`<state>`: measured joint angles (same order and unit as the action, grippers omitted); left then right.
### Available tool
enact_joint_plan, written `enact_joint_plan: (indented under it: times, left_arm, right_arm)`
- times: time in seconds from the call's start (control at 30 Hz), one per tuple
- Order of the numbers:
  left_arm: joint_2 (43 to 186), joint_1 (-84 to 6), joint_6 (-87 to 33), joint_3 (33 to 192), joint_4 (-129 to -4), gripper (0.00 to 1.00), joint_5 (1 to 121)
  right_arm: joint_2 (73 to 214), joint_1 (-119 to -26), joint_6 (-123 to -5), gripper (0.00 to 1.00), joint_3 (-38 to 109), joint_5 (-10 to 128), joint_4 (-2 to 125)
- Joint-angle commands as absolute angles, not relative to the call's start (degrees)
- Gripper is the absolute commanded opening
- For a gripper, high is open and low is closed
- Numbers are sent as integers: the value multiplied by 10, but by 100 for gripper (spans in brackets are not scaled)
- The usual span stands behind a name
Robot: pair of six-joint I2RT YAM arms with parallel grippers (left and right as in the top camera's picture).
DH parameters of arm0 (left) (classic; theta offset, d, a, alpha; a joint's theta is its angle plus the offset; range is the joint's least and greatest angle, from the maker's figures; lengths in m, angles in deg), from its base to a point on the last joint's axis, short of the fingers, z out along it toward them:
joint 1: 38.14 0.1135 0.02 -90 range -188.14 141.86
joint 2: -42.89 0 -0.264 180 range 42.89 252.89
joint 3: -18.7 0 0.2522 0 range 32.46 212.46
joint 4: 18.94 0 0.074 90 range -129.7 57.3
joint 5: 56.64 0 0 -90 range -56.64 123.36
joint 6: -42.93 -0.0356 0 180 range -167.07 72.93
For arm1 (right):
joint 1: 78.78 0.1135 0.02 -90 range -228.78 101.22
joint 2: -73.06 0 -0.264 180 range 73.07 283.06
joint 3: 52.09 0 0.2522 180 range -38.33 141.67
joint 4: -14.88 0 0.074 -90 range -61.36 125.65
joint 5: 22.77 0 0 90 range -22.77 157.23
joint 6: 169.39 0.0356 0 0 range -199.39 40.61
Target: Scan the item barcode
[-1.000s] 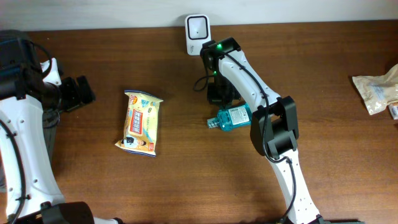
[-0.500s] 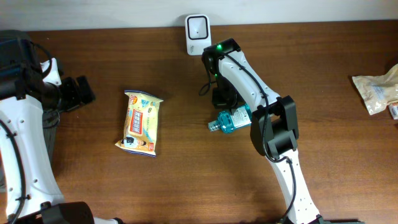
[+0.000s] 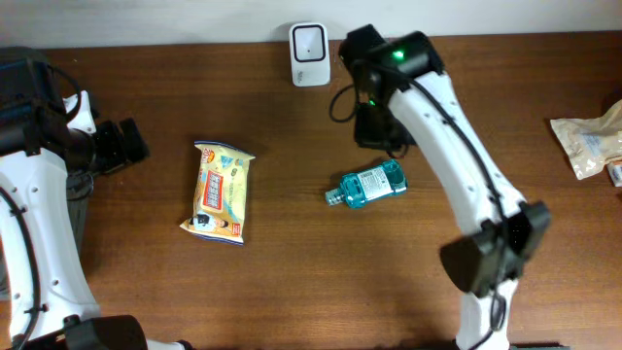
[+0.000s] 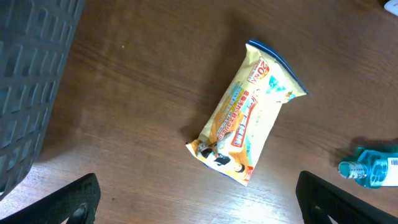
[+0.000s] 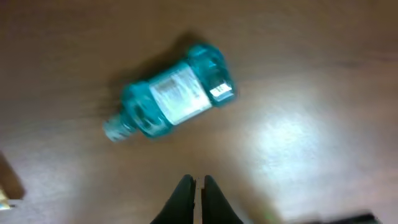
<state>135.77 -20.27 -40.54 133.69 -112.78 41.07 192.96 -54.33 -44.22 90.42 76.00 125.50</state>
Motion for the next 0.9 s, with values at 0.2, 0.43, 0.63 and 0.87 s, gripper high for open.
enact_joint_plan:
  times: [0.2, 0.43, 0.63, 0.87]
  left_arm:
    - [1350, -201, -402, 1335, -1127, 99, 414]
    - [1350, -201, -402, 1335, -1127, 99, 414]
    - [1350, -201, -402, 1335, -1127, 99, 414]
    - [1350, -201, -402, 1335, -1127, 99, 415]
  right_arm:
    - [1861, -553, -349, 99, 667, 765, 1101]
    - [1870, -587, -428, 98, 615, 686, 994]
    - [1870, -524, -673, 98, 589, 685, 962]
    - [1890, -392, -755, 98, 588, 803, 938]
